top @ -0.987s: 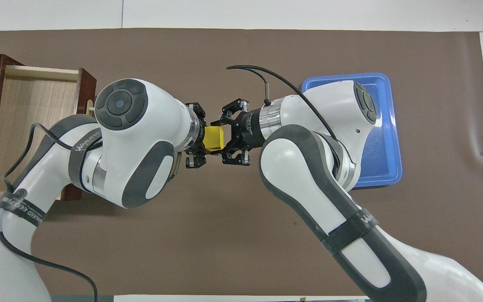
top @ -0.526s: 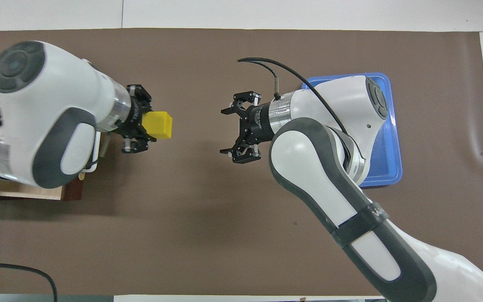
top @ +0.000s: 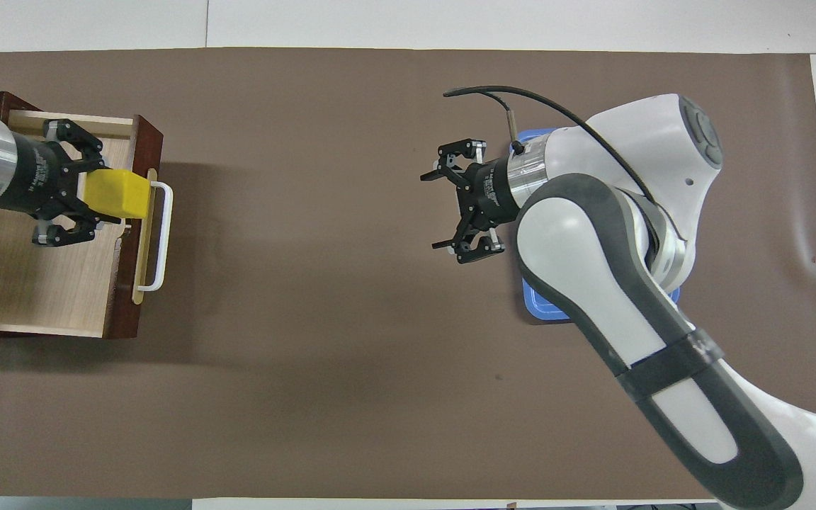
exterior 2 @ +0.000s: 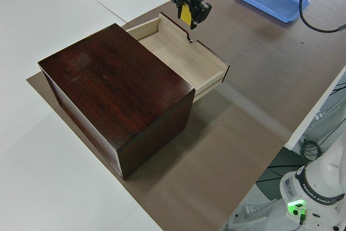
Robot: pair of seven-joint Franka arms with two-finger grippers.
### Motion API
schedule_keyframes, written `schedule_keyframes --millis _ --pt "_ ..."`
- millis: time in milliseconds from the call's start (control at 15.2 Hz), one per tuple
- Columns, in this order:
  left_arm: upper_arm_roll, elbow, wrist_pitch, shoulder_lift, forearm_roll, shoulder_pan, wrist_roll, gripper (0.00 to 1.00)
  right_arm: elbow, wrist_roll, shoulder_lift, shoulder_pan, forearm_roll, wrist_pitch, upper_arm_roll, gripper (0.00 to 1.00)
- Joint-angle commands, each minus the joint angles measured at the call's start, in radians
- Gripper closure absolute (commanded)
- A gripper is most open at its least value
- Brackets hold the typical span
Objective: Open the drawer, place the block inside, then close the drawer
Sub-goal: 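Lower the block into the open drawer and open the left gripper, then push the drawer closed with the left gripper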
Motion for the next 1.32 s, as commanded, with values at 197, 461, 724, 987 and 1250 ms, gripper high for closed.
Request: schedule_keyframes --millis 197,461,724,987,1250 --pt "-0.014 -0.169 0.141 -0.018 0.091 0.021 0.019 1.00 -0.006 -0.596 -0.074 -0.088 -0.336 -0.102 0.009 0.00" --pt "-0.014 -0.253 0.249 -0.018 0.109 0.067 0.037 0.90 -0.002 -0.946 -0.129 -0.176 -0.473 -0.106 0.009 0.00" --pt "-0.014 -0.182 0.199 0.001 0.114 0.075 0.117 0.00 0.013 -1.037 -0.186 -0.248 -0.476 -0.179 0.012 0.00" --pt "-0.019 0.156 -0.093 0.136 0.120 -0.040 -0.042 0.00 0.108 -1.031 -0.207 -0.259 -0.518 -0.391 0.011 0.00" --pt "-0.019 0.043 -0.055 0.094 0.206 -0.199 -0.153 0.00 0.112 -1.039 -0.218 -0.297 -0.553 -0.413 0.020 0.00"
